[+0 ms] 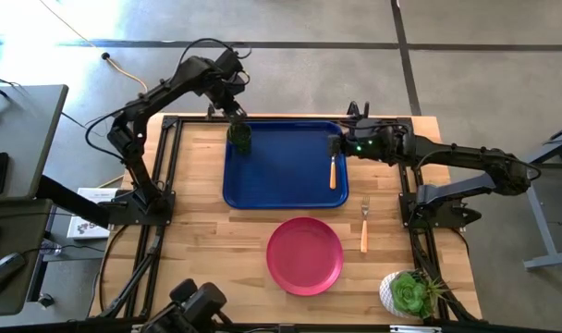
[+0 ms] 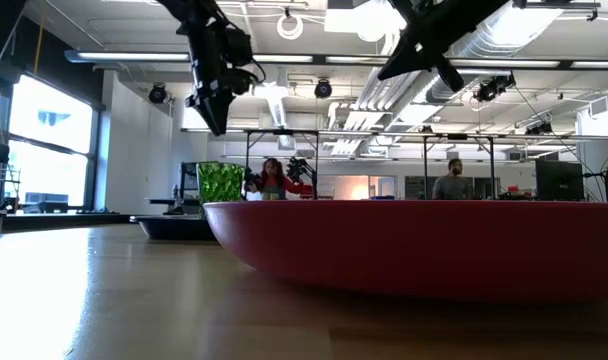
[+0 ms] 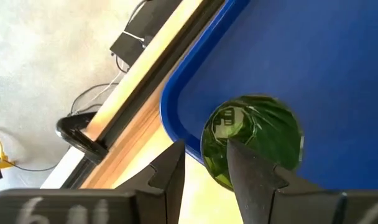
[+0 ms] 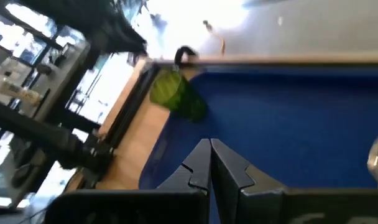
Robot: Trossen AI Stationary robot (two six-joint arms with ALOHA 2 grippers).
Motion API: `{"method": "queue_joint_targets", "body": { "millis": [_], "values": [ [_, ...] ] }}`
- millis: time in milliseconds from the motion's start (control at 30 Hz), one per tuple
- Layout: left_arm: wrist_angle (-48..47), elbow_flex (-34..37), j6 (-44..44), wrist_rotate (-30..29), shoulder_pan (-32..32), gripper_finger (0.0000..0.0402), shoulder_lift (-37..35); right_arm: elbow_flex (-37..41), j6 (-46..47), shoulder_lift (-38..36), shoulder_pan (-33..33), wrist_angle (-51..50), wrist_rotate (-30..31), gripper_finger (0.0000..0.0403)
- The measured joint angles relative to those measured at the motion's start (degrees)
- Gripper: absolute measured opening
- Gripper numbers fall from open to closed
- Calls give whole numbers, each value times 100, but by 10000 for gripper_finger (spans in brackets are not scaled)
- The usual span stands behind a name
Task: Pick and place plate/cup/fork/spoon on tray
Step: Put the brown fork on the blue tray on the left of the brown spoon
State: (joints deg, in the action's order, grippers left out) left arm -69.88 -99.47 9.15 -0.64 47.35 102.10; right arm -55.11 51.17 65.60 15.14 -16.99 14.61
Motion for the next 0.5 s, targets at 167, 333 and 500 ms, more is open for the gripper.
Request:
{"method": "queue_joint_targets", "body": {
  "millis": [167,333,500],
  "values": [
    [-487,-386,-9,49,-20,104,-9,0,814,0,-50,-778,-580,0],
    [-909,-388,-117,602,-68,104,-122,0,1484,0,-337,-1752,-1047,0],
    [-1051,-344,-205,922,-245,104,-315,0,1936,0,-779,-2549,-1180,0]
  ]
}}
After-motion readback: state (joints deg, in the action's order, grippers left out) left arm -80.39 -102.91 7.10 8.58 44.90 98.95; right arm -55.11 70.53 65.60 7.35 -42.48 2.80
